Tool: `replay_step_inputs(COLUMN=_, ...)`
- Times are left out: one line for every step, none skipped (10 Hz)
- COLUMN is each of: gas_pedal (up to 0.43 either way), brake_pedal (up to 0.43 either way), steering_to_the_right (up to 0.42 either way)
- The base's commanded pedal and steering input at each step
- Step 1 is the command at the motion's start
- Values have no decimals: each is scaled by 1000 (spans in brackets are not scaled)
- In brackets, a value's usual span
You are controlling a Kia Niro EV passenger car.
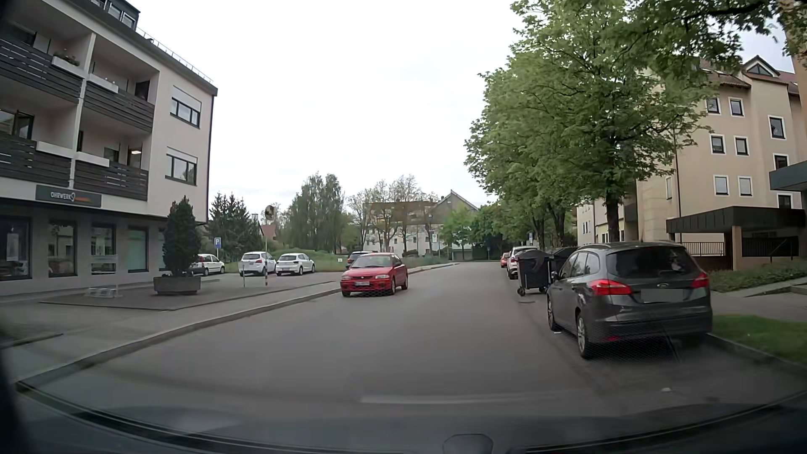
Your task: Follow the waypoints while adhering to traffic rules and regulations
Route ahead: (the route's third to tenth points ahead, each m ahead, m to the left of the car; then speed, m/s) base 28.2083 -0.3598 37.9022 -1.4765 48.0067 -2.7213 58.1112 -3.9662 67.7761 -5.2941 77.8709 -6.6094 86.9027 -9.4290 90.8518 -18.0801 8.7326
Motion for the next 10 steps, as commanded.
replay_step_inputs(gas_pedal=79, brake_pedal=0, steering_to_the_right=25)
replay_step_inputs(gas_pedal=79, brake_pedal=0, steering_to_the_right=25)
replay_step_inputs(gas_pedal=67, brake_pedal=0, steering_to_the_right=25)
replay_step_inputs(gas_pedal=67, brake_pedal=0, steering_to_the_right=24)
replay_step_inputs(gas_pedal=67, brake_pedal=0, steering_to_the_right=24)
replay_step_inputs(gas_pedal=67, brake_pedal=0, steering_to_the_right=24)
replay_step_inputs(gas_pedal=67, brake_pedal=0, steering_to_the_right=24)
replay_step_inputs(gas_pedal=59, brake_pedal=0, steering_to_the_right=24)
replay_step_inputs(gas_pedal=59, brake_pedal=0, steering_to_the_right=24)
replay_step_inputs(gas_pedal=47, brake_pedal=0, steering_to_the_right=24)
